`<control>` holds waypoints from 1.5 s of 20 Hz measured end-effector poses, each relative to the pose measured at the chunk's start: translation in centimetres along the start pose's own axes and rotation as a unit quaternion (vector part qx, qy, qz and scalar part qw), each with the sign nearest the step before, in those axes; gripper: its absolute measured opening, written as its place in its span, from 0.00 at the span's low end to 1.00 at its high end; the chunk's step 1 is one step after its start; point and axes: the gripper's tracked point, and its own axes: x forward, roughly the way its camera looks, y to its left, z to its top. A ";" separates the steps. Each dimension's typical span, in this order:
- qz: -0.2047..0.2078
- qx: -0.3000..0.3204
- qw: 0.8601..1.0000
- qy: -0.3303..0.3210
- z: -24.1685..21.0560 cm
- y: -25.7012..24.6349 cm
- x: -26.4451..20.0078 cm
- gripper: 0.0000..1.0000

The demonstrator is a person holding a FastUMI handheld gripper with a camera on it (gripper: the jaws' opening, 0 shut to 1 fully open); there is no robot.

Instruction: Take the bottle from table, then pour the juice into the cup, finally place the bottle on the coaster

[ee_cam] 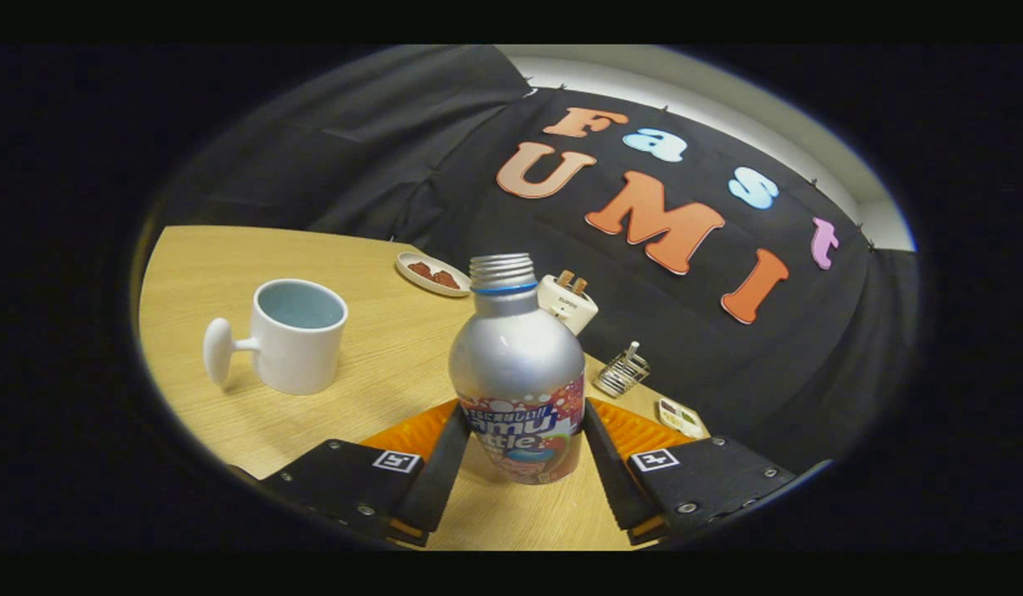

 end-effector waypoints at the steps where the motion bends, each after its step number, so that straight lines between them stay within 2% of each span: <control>1: -0.003 -0.015 1.000 -0.001 0.1 0.1 0.1 0.77; 6: -0.029 -0.106 0.994 0.001 0.9 0.4 0.5 0.77; 13: -0.054 -0.210 0.976 -0.010 2.2 0.9 0.6 0.77; 20: -0.067 -0.305 0.950 -0.018 3.3 1.2 1.3 0.77; 30: -0.079 -0.385 0.919 -0.039 4.3 1.7 1.1 0.77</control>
